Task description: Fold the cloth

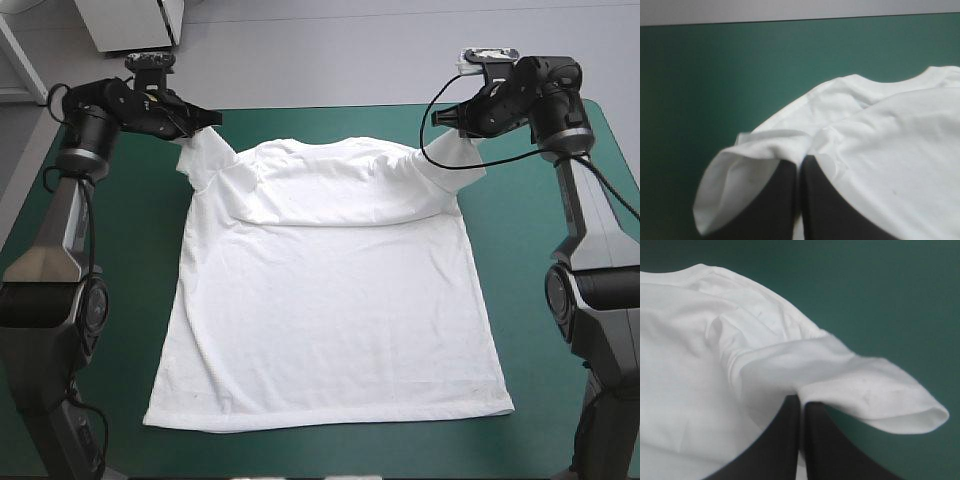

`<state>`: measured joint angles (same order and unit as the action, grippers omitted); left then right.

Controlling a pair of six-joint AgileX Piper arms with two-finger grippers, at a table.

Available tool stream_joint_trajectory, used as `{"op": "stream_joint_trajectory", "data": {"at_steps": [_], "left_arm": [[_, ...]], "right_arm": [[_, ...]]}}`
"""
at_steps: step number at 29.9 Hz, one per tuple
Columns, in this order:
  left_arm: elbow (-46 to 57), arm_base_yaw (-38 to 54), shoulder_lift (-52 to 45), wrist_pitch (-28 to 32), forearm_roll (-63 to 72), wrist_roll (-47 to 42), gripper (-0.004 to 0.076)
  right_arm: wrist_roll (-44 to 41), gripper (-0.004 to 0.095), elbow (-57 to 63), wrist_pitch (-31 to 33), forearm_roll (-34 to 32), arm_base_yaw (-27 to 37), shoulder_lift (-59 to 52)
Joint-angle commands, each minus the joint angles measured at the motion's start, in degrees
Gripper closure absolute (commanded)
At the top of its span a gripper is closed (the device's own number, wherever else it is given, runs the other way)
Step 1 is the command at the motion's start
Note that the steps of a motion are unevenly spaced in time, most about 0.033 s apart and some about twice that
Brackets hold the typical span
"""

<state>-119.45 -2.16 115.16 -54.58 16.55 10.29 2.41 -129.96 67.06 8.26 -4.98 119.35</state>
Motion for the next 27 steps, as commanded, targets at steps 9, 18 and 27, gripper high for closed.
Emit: {"op": "stream_joint_trajectory", "data": {"at_steps": [9, 18, 27], "left_arm": [[-1.6, 0.0, 7.4, 9.2, -7.2, -4.6, 0.0746], [-1.6, 0.0, 8.7, 12.2, -4.5, 4.9, 0.0670], [-5.6, 0.0, 6.4, 3.2, 1.7, 6.8, 0.0231]], "right_arm": [[-1.0, 0.0925, -2.9, -11.3, -2.3, 0.0, 5.4], [-1.9, 0.0687, -3.0, -8.9, -2.5, 0.0, 7.3], [-2.0, 0.0416, -6.3, 0.0, -5.0, 0.0, 6.6]]}}
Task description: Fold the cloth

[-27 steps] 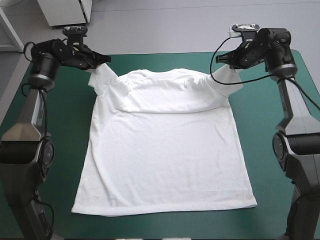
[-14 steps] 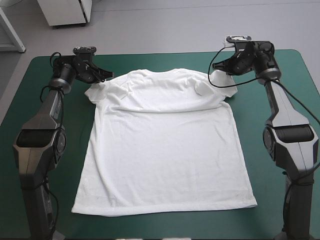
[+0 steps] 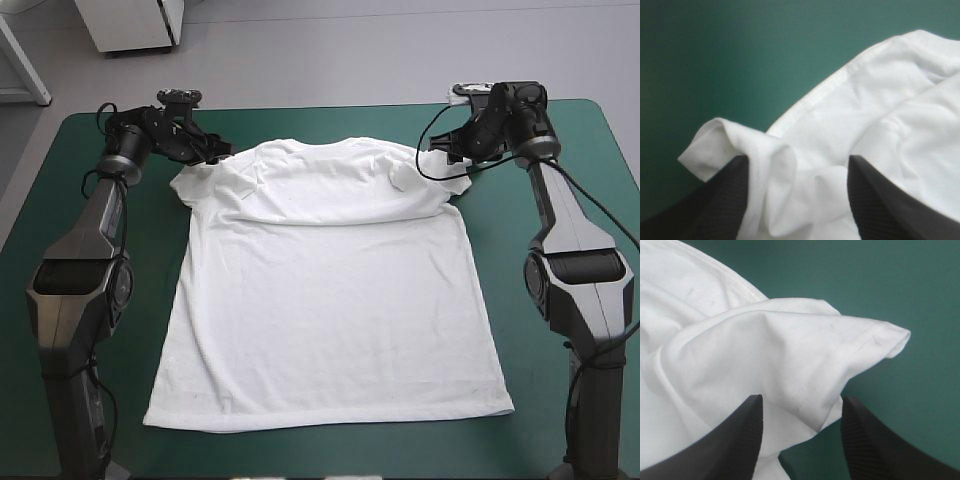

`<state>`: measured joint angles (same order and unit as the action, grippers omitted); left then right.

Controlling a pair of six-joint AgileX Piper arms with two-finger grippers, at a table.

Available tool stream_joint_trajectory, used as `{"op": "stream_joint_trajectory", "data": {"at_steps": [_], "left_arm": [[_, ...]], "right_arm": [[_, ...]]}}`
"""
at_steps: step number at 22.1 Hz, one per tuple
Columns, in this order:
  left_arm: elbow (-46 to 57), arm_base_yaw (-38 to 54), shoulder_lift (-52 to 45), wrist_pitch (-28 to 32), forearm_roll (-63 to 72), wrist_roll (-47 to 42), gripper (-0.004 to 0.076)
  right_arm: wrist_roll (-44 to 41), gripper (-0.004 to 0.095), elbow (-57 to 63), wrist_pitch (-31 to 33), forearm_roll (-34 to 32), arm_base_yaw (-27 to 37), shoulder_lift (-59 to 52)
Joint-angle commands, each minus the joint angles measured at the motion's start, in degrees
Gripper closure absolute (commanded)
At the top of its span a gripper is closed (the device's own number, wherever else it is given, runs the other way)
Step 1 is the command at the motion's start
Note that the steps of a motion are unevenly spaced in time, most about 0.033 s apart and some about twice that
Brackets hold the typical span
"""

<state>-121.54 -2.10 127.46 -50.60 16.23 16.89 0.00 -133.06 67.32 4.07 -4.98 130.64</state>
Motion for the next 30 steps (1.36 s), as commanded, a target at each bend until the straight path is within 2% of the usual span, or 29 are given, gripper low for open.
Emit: {"op": "stream_joint_trajectory", "data": {"at_steps": [1, 4, 6, 7, 9, 12, 17, 22, 24, 27, 30], "left_arm": [[-3.9, -0.1, -6.3, -1.5, 2.0, 0.2, 0.0238], [-5.7, -0.1, -8.0, -4.2, 1.4, 0.4, 0.0272], [-6.4, -0.1, -9.7, -8.5, -0.5, 0.8, 0.0308], [-6.4, 0.1, -11.1, -12.5, -0.6, 1.7, 0.0336], [-6.3, 0.1, -13.9, -15.8, -0.4, 1.5, 0.0368], [-4.9, 0.1, -20.0, -17.8, -0.4, 1.5, 0.0388], [14.9, 0.0, -40.5, -17.9, -3.7, 1.5, 0.0390], [35.3, 0.0, -62.9, -19.6, -8.2, -0.9, 0.0389], [39.4, 0.0, -66.6, -23.3, -10.0, -3.2, 0.0389], [48.6, 0.0, -73.2, -23.2, -6.6, -10.6, 0.0367], [54.3, 0.0, -76.1, -23.2, -2.8, -10.5, 0.0339]], "right_arm": [[0.0, 0.0416, -3.9, 0.2, -0.9, 0.0, -4.8], [0.0, 0.0416, -6.4, 3.4, -0.9, 0.0, -5.5], [0.0, 0.0417, -7.0, 4.3, 0.2, 0.0, -7.7], [0.0, 0.0417, -7.0, 4.3, 1.1, 0.0, -9.6], [0.0, 0.0417, -6.9, 4.3, 2.3, 0.0, -12.6], [0.4, 0.0418, -6.1, 4.3, 4.4, 0.1, -17.2], [0.4, 0.0421, 4.8, 4.3, 8.6, 0.2, -29.9], [0.4, 0.0421, 22.2, 4.3, 8.6, -0.1, -45.4], [0.0, 0.0421, 26.2, 4.3, 9.6, -0.1, -49.4], [0.0, 0.0421, 34.1, 4.3, 9.8, -0.1, -58.7], [0.0, 0.0421, 40.7, 4.3, 8.1, -0.1, -66.3]]}}
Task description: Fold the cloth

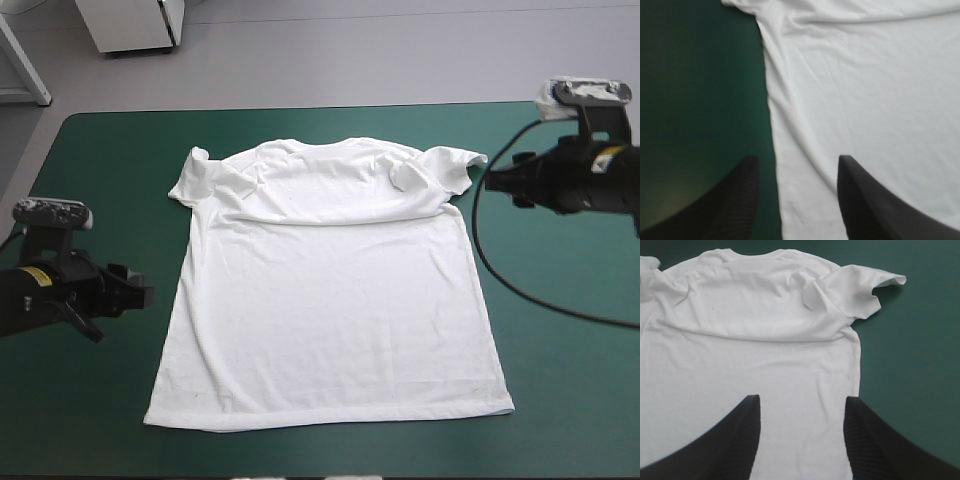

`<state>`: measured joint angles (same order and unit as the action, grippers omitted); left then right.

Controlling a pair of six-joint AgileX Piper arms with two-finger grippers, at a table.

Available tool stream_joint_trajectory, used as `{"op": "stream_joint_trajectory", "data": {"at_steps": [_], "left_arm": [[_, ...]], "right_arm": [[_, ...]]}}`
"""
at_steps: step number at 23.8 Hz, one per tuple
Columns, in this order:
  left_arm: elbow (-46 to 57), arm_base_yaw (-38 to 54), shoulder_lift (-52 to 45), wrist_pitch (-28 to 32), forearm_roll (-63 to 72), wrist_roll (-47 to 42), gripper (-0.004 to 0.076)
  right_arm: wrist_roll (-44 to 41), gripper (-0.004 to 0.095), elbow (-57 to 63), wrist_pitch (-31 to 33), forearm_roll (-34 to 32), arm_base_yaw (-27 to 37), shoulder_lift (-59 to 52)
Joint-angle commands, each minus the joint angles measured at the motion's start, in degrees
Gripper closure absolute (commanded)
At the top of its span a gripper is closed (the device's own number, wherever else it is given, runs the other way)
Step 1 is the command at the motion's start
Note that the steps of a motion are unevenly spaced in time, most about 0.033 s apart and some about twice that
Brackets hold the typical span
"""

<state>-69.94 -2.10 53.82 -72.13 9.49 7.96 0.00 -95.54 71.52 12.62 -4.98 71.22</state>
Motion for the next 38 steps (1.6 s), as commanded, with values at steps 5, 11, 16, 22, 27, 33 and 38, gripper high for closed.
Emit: {"op": "stream_joint_trajectory", "data": {"at_steps": [5, 11, 16, 22, 27, 33, 38], "left_arm": [[10.1, 0.0, -2.6, -1.6, 3.1, -1.6, 0.0334], [19.4, 0.0, -2.1, -1.6, 0.4, -1.6, 0.0334], [29.2, 0.0, -2.1, -1.1, -1.1, -3.0, 0.0335], [37.5, 0.0, -2.1, 5.9, -1.7, -6.5, 0.0335], [38.9, 0.0, 0.9, 10.1, -2.3, -8.4, 0.0388], [38.9, 0.0, 9.8, 12.6, -2.3, -7.5, 0.0388], [39.9, 0.0, 14.4, 14.2, -1.1, -7.5, 0.0500]], "right_arm": [[0.0, 0.0421, 13.8, 0.1, -1.8, -0.1, -17.1], [-2.7, 0.0421, 21.3, 0.1, -1.5, -0.1, -21.9], [-2.7, 0.0422, 21.6, 0.1, -1.5, -0.1, -21.5], [-2.7, 0.0422, 21.6, 0.1, -1.5, -0.1, -21.5], [-2.7, 0.0422, 21.6, 0.1, -1.5, -0.1, -21.5], [-2.7, 0.0442, 21.7, 0.1, -1.7, -0.1, -21.5], [-2.7, 0.0471, 21.8, 0.1, -2.4, -0.1, -21.5]]}}
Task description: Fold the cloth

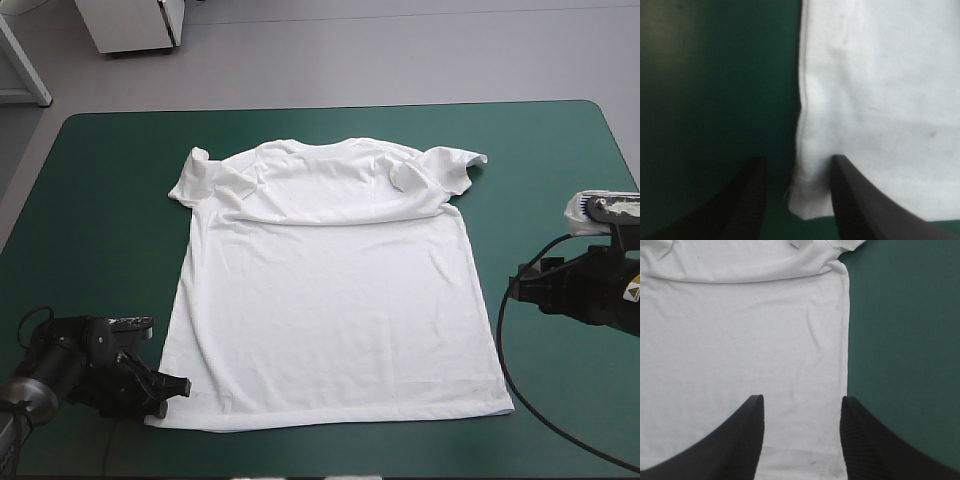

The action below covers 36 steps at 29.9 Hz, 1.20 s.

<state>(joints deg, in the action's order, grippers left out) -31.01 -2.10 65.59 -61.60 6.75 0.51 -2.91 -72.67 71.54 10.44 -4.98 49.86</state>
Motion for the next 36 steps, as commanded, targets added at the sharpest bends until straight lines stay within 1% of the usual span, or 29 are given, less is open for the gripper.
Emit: {"op": "stream_joint_trajectory", "data": {"at_steps": [1, 3, 4, 9, 12, 16, 20, 36], "left_arm": [[1.0, 0.0, 3.3, 4.0, 2.3, 0.0, 0.0570], [1.0, 0.0, 3.4, 4.4, 3.1, 0.9, 0.0724], [1.0, 0.0, 3.4, 4.7, 3.9, 1.8, 0.0742], [1.0, 0.0, 3.3, 4.7, 7.1, 3.4, 0.0746], [1.0, 0.0, 3.3, 5.3, 7.7, 4.0, 0.0746], [1.0, 0.0, 3.3, 5.9, 7.8, 4.4, 0.0746], [1.0, 0.0, 3.3, 6.3, 7.8, 4.4, 0.0746], [0.9, 0.0, 3.3, 6.5, 7.8, 4.8, 0.0746]], "right_arm": [[0.4, 0.0471, -1.1, 0.1, -0.2, -0.1, -0.2], [0.5, 0.0471, -1.1, 0.1, -0.2, -0.1, 0.2], [0.7, 0.0471, -1.1, 0.1, -0.2, -0.1, 0.5], [2.2, 0.0471, 2.1, 0.1, -0.2, -0.1, 3.0], [2.2, 0.0470, 8.4, -0.1, 0.0, -0.1, 4.0], [2.2, 0.0468, 19.0, -2.8, 0.2, -0.1, 4.4], [2.2, 0.0424, 25.8, -3.6, 0.3, -0.1, 5.3], [2.9, 0.0425, 35.6, -12.1, 0.1, -0.1, 14.2]]}}
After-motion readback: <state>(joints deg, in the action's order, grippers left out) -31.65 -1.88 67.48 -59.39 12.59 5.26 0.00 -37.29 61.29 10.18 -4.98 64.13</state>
